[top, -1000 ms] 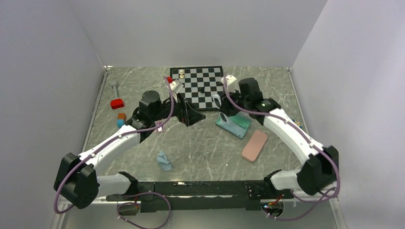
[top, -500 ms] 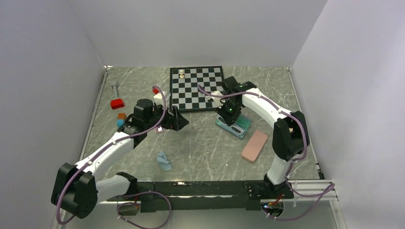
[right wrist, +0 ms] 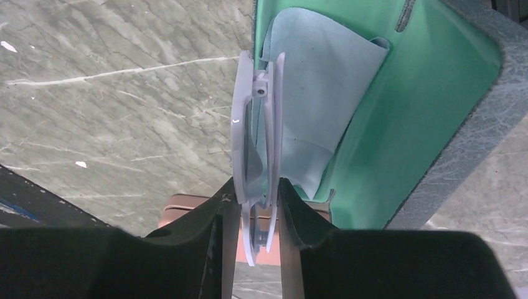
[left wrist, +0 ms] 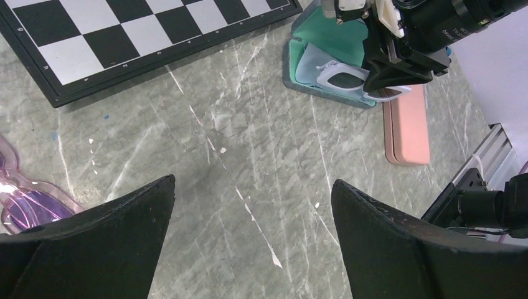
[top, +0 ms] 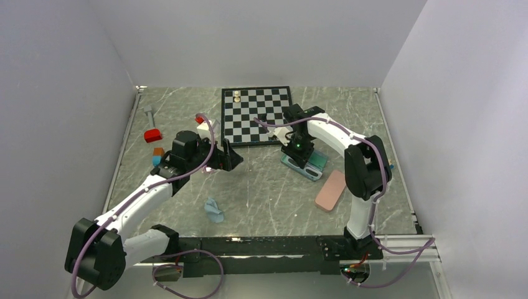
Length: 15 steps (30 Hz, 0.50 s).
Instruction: Organize the sunglasses
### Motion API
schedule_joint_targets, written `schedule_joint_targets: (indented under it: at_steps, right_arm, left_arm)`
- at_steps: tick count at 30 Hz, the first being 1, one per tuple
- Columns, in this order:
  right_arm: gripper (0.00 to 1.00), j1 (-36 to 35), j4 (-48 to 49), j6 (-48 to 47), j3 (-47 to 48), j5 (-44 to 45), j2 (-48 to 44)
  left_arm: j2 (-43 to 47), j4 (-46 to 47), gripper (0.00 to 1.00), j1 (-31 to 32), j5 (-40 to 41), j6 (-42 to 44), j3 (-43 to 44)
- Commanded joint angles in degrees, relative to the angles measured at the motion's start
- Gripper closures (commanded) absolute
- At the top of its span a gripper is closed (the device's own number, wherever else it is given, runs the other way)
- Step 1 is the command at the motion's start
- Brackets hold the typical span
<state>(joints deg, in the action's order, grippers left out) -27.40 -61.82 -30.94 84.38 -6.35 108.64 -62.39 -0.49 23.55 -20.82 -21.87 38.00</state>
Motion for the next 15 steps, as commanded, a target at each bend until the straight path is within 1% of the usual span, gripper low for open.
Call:
schedule_joint_targets:
  at_steps: [1,4,15]
  right_arm:
    - [0.87,0.2,-1.1,-1.8,2.5,2.5,0.9]
    - [0.86,0.1,-1.0,-1.9,3.1,1.7,1.7]
    - [0.84,0.2,0.3,-2.5,3.9,3.5,4.4]
  left_arm:
    - [1.7,1.0,0.01,-0.3,1.3,0.6,-0.4]
    - [1.9,1.1,0.01,-0.4,1.5,0.6,-0.6]
    - [0.8,1.5,0.01,-0.7,-0.2,0.3,-0.2]
